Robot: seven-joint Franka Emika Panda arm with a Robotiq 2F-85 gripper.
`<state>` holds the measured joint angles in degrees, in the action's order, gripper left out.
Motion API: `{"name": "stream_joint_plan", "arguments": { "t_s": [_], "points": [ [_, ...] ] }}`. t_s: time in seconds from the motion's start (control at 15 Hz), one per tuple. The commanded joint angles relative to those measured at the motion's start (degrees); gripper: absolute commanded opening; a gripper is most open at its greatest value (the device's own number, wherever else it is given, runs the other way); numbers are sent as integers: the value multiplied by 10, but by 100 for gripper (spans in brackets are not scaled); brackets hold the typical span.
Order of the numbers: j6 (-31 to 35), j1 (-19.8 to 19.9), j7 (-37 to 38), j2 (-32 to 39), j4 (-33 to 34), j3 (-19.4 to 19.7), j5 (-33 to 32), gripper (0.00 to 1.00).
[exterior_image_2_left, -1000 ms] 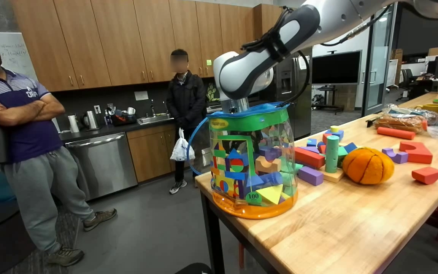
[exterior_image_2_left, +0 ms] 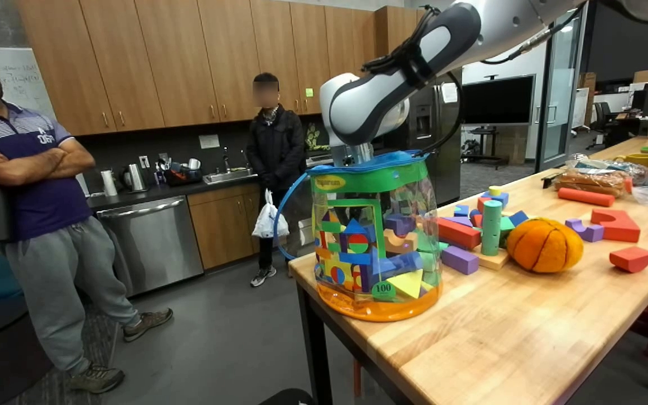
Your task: Remove one blue block from the clear bag.
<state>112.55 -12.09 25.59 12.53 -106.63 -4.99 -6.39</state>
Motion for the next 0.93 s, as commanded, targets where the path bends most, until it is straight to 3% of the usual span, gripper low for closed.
{"name": "stream_joint_plan", "arguments": {
  "t_s": [0.0,0.33,0.73,0.87],
  "points": [
    [18,2,12,-26,-27,1,-14,42],
    [47,2,31,-61,-54,1,-33,39],
    [86,10,58,-135,-94,-6,-62,30],
    [91,14,68,-157,-100,-9,-78,22]
  ]
}}
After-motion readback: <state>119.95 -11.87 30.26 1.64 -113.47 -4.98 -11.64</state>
